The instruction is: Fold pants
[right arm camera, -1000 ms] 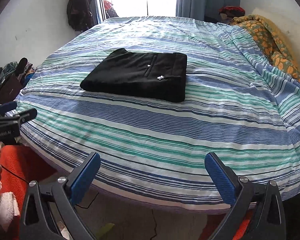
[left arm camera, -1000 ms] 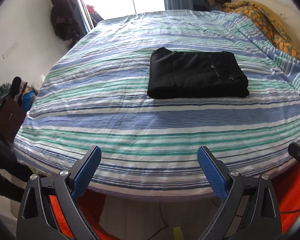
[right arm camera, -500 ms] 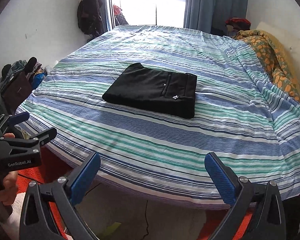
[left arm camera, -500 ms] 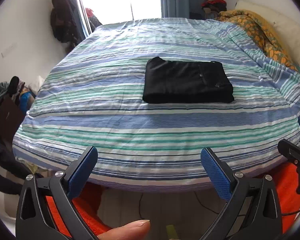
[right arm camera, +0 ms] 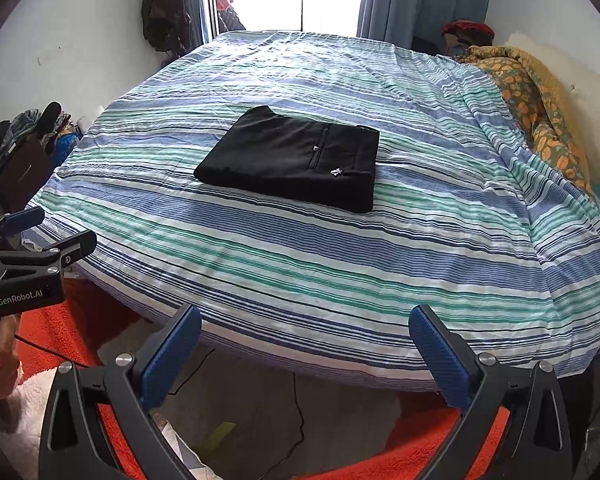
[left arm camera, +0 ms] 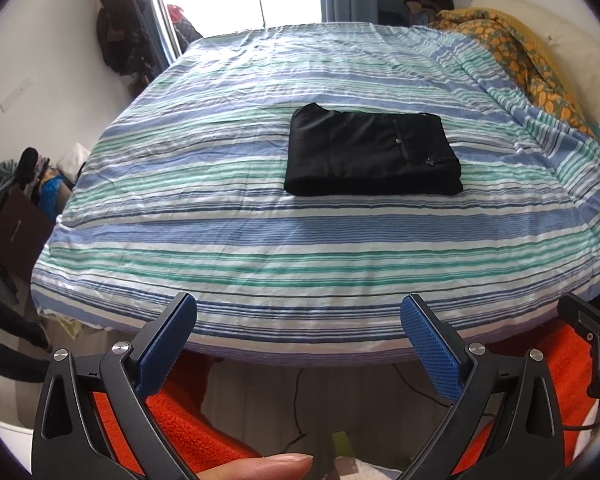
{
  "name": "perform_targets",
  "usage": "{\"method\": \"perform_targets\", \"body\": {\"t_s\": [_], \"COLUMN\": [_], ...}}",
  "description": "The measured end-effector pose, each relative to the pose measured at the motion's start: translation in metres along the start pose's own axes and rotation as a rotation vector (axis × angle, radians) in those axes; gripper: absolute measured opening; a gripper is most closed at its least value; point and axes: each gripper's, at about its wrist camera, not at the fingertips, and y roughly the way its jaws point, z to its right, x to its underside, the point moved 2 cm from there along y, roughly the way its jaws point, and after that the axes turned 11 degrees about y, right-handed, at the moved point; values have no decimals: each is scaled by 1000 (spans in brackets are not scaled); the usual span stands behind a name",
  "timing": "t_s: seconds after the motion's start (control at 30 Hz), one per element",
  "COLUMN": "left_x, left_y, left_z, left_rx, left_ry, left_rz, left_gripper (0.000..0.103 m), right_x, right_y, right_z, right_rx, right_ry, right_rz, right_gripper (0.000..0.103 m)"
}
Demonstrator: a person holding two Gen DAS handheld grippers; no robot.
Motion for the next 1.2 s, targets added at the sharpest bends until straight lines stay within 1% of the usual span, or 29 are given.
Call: {"method": "perform_targets", "body": {"t_s": [0.1,0.2,0.5,0.77,1.2], "left_x": [-1,-1,2,2,0], "left_y": [-2,1,4,4,-3], "left_z": [2,1,-3,-3,4], "left_rx": [6,5,4,5,14], "left_ry": [6,6,0,1,23], "left_rz": [-2,-10,-15,-15,-3], "left_gripper": [102,102,102,102,102], "right_x": [-2,-5,0,-2,7], "right_y": [-7,-11,1,-5,-1], "right_z": [2,0,-5,-11,-11], "right_rx": [10,-5,5,1,-13], "right_ry": [10,20,7,-3,-12], "right_rz": [4,6,-19,-5,-17], "right_gripper": [102,102,103,103,103]}}
